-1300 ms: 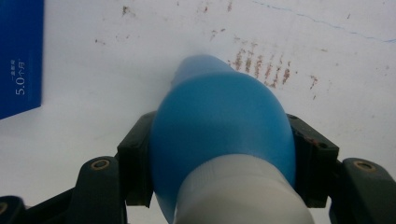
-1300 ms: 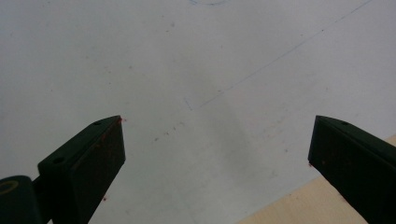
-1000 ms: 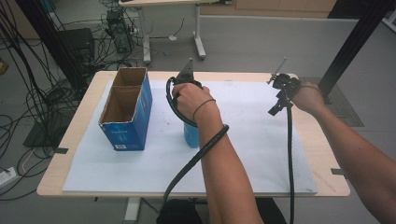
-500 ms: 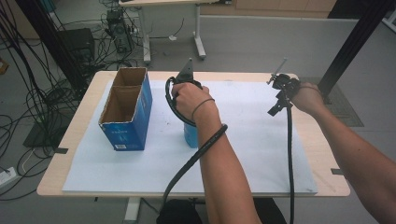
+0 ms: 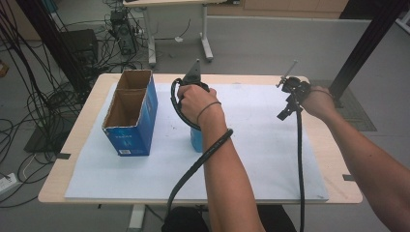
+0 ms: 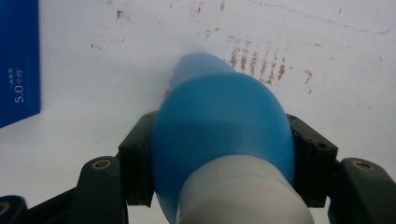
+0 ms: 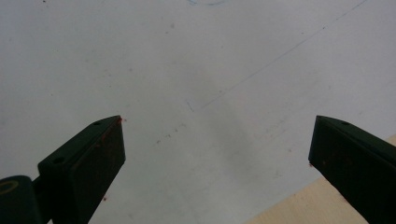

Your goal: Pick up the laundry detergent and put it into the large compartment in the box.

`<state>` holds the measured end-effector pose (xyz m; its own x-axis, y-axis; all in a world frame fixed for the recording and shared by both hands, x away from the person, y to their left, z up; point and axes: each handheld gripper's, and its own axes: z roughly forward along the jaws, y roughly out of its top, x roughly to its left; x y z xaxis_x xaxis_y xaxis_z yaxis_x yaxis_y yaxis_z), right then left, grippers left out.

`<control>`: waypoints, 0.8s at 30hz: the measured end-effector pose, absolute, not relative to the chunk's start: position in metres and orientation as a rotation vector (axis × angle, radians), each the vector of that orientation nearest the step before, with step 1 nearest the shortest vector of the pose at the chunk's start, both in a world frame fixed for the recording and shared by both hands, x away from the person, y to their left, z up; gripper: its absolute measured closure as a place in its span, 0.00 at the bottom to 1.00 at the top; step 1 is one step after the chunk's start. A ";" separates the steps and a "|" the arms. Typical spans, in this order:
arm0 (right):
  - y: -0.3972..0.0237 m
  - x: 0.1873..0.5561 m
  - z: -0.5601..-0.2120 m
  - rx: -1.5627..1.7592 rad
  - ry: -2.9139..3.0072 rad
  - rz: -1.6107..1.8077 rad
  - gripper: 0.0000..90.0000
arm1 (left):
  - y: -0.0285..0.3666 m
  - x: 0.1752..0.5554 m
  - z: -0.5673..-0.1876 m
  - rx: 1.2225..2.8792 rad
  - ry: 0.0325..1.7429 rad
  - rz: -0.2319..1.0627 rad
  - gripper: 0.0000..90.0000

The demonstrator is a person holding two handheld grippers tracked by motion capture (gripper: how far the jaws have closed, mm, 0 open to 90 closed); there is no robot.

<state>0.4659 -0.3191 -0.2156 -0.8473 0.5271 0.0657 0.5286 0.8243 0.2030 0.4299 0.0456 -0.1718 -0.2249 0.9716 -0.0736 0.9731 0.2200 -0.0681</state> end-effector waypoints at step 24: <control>-0.306 0.456 -0.205 -0.865 -3.023 -0.315 0.04 | 0.029 0.427 -0.093 2.207 2.199 -0.133 0.42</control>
